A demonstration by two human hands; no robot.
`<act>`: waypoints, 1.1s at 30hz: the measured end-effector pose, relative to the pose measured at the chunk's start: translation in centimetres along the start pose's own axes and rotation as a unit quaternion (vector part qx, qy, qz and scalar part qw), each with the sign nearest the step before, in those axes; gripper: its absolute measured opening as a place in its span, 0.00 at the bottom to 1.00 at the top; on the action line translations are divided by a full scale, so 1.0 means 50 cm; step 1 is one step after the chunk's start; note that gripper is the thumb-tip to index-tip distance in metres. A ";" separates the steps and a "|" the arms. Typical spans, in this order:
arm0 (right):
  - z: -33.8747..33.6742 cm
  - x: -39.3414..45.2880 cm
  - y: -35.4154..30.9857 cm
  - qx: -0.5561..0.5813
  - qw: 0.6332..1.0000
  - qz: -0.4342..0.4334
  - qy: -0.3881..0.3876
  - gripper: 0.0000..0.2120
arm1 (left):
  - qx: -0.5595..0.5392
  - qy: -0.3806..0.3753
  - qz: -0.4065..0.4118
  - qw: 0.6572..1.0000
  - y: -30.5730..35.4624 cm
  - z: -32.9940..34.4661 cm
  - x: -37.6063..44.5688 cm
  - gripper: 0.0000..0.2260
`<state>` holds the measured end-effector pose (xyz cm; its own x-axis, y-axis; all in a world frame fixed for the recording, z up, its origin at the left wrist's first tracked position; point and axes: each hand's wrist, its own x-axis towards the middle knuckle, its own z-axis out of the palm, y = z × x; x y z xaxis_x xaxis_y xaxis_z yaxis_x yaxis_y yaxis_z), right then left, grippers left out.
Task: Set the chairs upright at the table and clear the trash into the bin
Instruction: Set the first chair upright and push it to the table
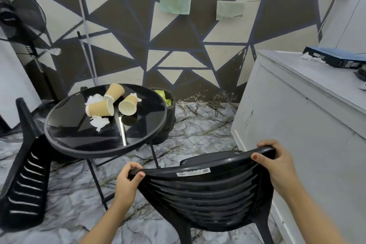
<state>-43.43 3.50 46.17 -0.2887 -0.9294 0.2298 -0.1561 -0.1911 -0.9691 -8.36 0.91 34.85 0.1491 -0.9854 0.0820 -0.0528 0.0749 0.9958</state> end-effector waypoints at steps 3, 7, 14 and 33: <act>0.042 0.054 -0.015 0.034 0.999 0.000 -0.015 0.24 | -0.024 0.032 0.028 0.999 0.035 -0.014 0.038 0.21; 0.088 0.119 -0.010 0.041 0.999 0.002 -0.008 0.30 | -0.028 0.062 0.054 0.996 0.048 -0.048 0.091 0.18; 0.142 0.187 0.005 0.086 0.995 0.006 -0.045 0.10 | -0.007 0.100 0.069 0.993 0.054 -0.086 0.149 0.11; 0.171 0.518 0.171 0.211 0.926 0.145 -0.277 0.07 | 0.083 0.334 0.119 0.931 0.089 0.090 0.139 0.14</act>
<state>-44.15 -24.90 43.07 0.2868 -0.9579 -0.0140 0.2684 0.0943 -0.9587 -12.02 -6.28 39.66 0.6912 -0.6254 0.3621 -0.3071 0.1994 0.9306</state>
